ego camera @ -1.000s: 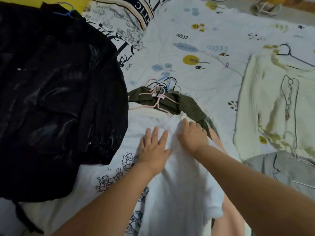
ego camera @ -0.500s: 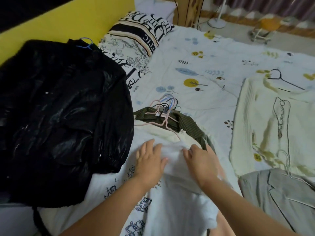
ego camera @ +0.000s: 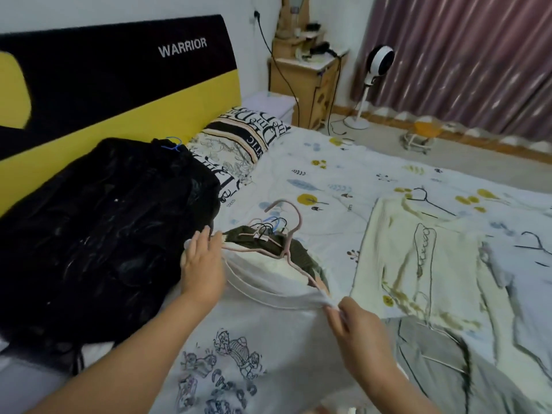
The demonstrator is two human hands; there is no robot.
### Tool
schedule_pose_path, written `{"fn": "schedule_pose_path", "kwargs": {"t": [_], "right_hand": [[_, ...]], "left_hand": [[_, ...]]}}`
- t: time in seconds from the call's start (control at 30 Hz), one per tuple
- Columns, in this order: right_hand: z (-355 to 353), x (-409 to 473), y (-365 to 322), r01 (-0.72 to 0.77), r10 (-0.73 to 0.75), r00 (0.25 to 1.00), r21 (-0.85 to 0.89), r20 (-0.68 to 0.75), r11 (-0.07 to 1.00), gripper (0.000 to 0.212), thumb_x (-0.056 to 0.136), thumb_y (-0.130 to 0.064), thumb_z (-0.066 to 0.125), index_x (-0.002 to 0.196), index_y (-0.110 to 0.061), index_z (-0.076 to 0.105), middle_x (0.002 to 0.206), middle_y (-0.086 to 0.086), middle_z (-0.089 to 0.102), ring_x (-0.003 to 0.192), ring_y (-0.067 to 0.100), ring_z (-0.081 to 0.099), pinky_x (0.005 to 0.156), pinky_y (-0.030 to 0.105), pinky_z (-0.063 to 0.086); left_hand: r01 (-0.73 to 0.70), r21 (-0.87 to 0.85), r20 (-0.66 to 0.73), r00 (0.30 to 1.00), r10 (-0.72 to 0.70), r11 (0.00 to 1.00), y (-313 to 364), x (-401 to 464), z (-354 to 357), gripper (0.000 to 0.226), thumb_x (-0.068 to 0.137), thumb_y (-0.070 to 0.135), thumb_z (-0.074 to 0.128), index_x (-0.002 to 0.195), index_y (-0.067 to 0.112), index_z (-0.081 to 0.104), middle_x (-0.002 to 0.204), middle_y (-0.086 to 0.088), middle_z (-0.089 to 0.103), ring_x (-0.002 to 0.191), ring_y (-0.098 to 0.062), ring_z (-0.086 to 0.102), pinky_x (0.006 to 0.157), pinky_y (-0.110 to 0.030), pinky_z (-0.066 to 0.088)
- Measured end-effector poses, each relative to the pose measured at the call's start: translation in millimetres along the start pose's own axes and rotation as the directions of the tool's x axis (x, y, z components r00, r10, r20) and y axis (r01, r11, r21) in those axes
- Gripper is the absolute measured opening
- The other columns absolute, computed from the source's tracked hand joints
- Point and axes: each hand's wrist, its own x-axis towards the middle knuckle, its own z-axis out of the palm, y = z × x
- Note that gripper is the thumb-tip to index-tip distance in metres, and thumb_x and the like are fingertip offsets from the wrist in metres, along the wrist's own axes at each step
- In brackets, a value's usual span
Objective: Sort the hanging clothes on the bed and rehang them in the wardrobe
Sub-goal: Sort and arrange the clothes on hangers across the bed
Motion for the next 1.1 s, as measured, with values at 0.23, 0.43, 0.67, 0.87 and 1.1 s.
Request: {"fn": "schedule_pose_path", "kwargs": {"t": [0.23, 0.43, 0.67, 0.87, 1.1], "right_hand": [[-77, -83, 25, 0.083, -0.079, 0.991, 0.034, -0.11, 0.996, 0.041, 0.092, -0.032, 0.053, 0.061, -0.021, 0.029, 0.05, -0.003, 0.035, 0.048, 0.007, 0.033, 0.047, 0.02, 0.022], [-138, -148, 31, 0.157, -0.14, 0.97, 0.07, -0.2, 0.985, 0.04, 0.087, -0.025, 0.062, 0.061, -0.023, 0.032, 0.05, -0.004, 0.037, 0.049, 0.01, 0.036, 0.048, 0.024, 0.025], [-199, -214, 19, 0.253, -0.23, 0.94, 0.061, -0.252, 0.966, 0.039, 0.086, -0.03, 0.061, 0.06, -0.024, 0.033, 0.052, -0.004, 0.04, 0.056, 0.017, 0.042, 0.051, 0.028, 0.029], [-236, -266, 4, 0.336, -0.316, 0.892, 0.006, -0.322, 0.942, 0.04, 0.094, -0.041, 0.041, 0.059, -0.025, 0.034, 0.054, -0.004, 0.04, 0.056, 0.012, 0.041, 0.054, 0.027, 0.031], [-253, -335, -18, 0.264, -0.28, 0.836, -0.101, -0.472, 0.959, 0.042, 0.091, -0.017, 0.055, 0.059, -0.026, 0.029, 0.059, -0.007, 0.035, 0.057, 0.004, 0.034, 0.054, 0.013, 0.024]], "left_hand": [[-0.297, 0.209, 0.031, 0.954, 0.297, 0.932, 20, -61, -95, 0.019, 0.096, 0.028, 0.042, 0.092, 0.019, 0.059, 0.092, 0.001, 0.065, 0.094, -0.02, 0.056, 0.087, -0.031, 0.037], [-0.331, 0.178, -0.129, 0.926, 0.356, 0.927, 47, -146, -156, 0.02, 0.095, 0.028, 0.046, 0.088, 0.015, 0.06, 0.087, -0.001, 0.064, 0.086, -0.024, 0.053, 0.075, -0.034, 0.035], [-0.343, 0.065, -0.353, 0.87, 0.344, 0.937, 57, -235, -218, 0.017, 0.092, 0.022, 0.052, 0.079, 0.013, 0.059, 0.072, -0.003, 0.059, 0.074, -0.025, 0.048, 0.064, -0.031, 0.025], [-0.43, 0.084, -0.487, 0.77, 0.413, 0.899, 49, -277, -261, 0.027, 0.09, 0.029, 0.047, 0.074, 0.014, 0.062, 0.064, -0.001, 0.059, 0.065, -0.027, 0.053, 0.055, -0.029, 0.027], [-0.573, 0.066, -0.515, 0.682, 0.52, 0.817, 32, -320, -295, 0.032, 0.081, 0.038, 0.046, 0.07, 0.014, 0.064, 0.055, 0.004, 0.057, 0.051, -0.019, 0.05, 0.046, -0.016, 0.024]]}}
